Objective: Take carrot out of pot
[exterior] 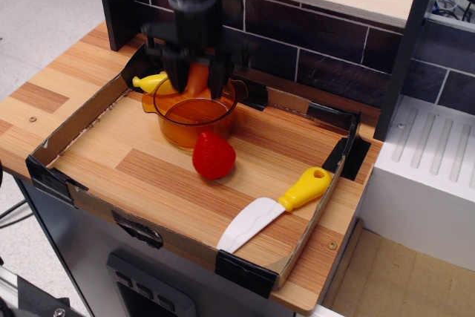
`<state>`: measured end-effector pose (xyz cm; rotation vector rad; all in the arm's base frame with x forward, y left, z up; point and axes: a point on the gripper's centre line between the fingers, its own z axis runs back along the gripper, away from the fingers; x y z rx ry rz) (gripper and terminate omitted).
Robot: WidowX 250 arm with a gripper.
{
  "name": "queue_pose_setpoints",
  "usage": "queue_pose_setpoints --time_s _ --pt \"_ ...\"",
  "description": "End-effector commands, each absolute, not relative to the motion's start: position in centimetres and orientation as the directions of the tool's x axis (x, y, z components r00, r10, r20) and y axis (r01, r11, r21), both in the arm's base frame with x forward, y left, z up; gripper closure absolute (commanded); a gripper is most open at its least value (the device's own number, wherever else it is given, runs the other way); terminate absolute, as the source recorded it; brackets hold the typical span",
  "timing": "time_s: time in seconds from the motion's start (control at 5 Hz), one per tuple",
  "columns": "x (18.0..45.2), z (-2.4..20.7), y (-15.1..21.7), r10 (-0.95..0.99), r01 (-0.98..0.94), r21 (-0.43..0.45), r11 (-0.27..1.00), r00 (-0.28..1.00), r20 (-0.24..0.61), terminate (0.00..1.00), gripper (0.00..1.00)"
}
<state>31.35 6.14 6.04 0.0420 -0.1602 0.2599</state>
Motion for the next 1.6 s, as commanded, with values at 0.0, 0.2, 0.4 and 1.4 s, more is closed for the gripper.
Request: queue_pose_setpoints --time_s 0.0,0.2,0.4,1.4 --pt "28.3 11.6 6.6 0.193 -0.193 -0.023 0.981 0.95 0.245 0.0 1.0" --pt "25.1 9.9 7.5 0.124 -0.128 0.013 0.992 0.976 0.177 0.0 1.0" --pt "23.0 8.0 8.4 0.065 -0.073 0.046 0.996 0.986 0.155 0.0 1.0" --pt "22.0 0.7 9.7 0.077 -0.087 0.195 0.977 0.995 0.058 0.0 1.0"
